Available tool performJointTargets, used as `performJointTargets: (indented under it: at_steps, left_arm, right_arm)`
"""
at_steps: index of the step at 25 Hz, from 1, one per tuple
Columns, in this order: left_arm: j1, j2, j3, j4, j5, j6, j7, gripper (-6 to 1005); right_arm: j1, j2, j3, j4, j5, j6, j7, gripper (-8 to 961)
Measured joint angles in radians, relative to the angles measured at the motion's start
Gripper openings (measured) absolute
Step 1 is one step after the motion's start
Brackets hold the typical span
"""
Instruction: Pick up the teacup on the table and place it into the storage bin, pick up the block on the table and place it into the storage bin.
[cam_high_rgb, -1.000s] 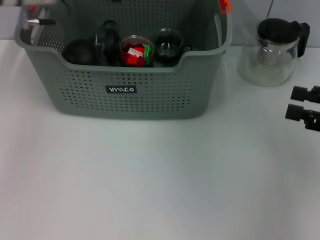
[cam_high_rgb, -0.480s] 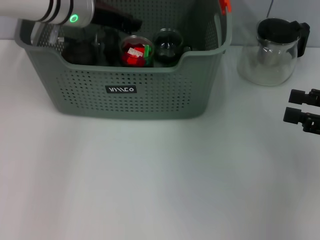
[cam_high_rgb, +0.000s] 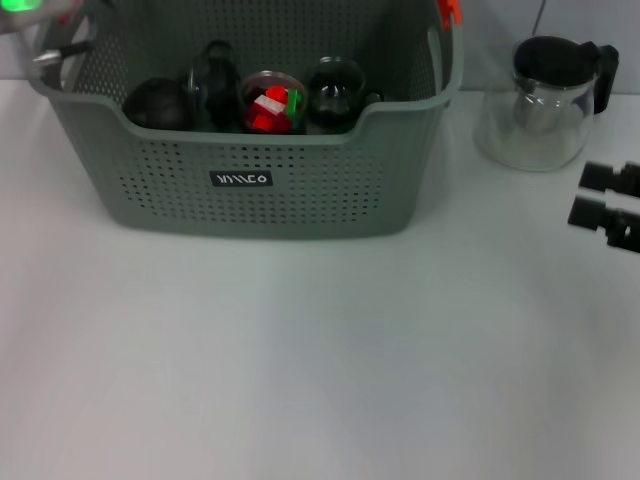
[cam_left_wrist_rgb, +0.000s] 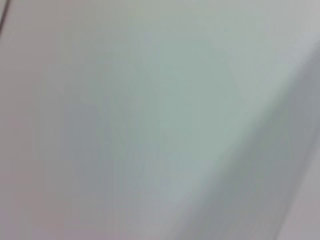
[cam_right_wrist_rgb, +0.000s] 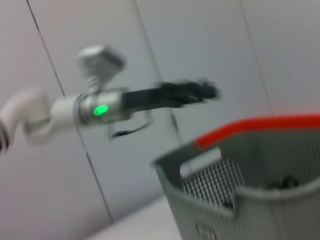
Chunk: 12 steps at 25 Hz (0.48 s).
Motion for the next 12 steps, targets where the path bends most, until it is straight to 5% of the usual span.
performJointTargets:
  at_steps: [3,5,9,12]
  left_arm:
    - [0.092,0.024,-0.070,-0.115,-0.376,0.264,0.136,655]
    - [0.123,0.045,-0.092,-0.189,-0.511,0.378,0.162,741]
    - [0.171,0.056,-0.170,-0.310,-0.536,0.575,0.279,872]
    - [0.222,0.037,-0.184,-0.329,-0.366,0.665,0.416,876]
  right_arm:
    - [-0.004,0.012,0.005,0.049,0.070,-0.010,-0.059,688]
    - [-0.005,0.024,0.004,0.088,0.107,-0.029,-0.118,688]
    - [-0.001,0.050,-0.009,0.130,0.087,-0.058,-0.232,688]
    - [-0.006,0.061,-0.010,0.142,0.050,-0.053,-0.276,689]
